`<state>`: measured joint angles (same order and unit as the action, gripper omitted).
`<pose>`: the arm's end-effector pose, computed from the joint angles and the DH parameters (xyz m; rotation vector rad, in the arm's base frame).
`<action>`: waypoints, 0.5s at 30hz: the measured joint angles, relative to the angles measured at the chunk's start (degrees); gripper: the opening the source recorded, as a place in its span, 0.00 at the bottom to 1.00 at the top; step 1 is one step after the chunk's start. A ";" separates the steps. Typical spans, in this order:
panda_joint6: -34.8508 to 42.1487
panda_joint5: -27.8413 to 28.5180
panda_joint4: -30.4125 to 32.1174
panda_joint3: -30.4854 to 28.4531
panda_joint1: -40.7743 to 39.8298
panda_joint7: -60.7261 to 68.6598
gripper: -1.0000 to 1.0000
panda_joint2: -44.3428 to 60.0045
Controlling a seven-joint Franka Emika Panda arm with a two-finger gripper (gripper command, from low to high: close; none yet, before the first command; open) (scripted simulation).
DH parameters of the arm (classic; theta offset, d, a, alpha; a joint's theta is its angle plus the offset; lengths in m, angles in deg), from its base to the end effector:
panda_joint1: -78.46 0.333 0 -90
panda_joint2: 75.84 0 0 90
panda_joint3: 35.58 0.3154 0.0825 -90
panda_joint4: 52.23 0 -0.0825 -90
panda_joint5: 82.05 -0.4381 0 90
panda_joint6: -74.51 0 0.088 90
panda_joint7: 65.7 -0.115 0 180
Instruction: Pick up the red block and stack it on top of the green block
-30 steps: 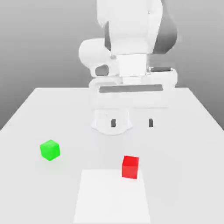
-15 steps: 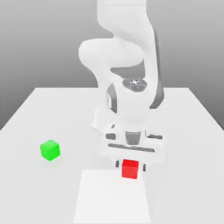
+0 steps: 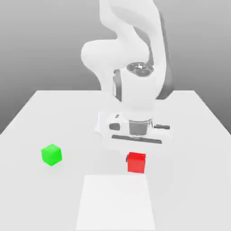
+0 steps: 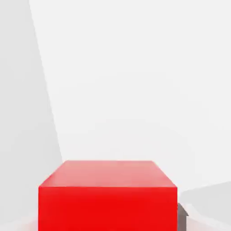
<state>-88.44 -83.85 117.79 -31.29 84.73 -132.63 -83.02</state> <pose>0.3336 0.0586 0.1470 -2.7452 1.5256 -0.0022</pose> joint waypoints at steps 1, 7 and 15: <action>0.82 0.26 0.15 -0.77 -1.17 -0.61 0.00 -0.97; 4.32 3.27 0.70 -6.60 -12.16 -6.10 0.00 -5.11; 7.98 8.06 1.47 -13.40 -29.32 -14.17 0.00 -9.64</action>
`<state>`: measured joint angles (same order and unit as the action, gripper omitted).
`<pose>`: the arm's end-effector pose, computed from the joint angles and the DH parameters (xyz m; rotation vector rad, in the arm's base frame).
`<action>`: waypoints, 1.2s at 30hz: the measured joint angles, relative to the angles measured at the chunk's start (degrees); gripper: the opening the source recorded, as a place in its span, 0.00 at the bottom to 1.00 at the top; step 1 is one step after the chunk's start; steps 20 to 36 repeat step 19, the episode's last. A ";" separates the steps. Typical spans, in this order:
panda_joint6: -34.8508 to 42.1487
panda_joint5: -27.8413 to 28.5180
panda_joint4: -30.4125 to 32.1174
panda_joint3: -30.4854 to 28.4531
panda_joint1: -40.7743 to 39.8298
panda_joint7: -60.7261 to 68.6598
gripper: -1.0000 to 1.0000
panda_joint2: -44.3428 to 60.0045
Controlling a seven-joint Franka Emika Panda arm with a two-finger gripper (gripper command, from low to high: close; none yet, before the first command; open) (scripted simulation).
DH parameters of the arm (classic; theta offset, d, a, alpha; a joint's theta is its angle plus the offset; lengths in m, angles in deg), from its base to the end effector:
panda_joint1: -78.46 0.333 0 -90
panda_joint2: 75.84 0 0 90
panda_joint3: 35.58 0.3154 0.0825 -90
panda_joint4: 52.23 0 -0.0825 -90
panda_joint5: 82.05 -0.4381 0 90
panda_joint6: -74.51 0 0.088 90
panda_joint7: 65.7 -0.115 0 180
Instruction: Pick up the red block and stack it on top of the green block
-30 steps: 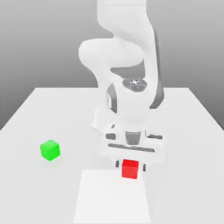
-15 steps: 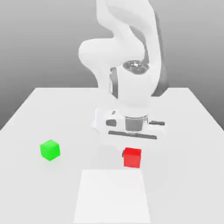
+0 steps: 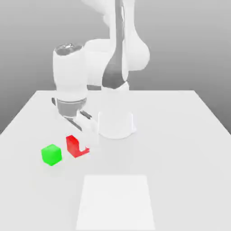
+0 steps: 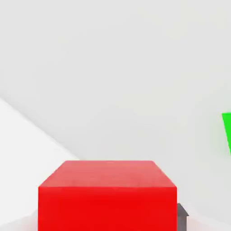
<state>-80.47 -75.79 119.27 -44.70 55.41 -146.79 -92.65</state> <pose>0.2923 -0.1690 0.1825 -1.8634 2.5279 -0.0058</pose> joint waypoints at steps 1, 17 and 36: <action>0.40 0.64 0.11 -0.82 -2.20 -1.04 0.00 -0.51; -14.11 -6.38 0.09 -10.11 -6.28 0.35 1.00 14.59; -14.11 -6.38 0.09 -10.11 -6.27 0.35 1.00 14.58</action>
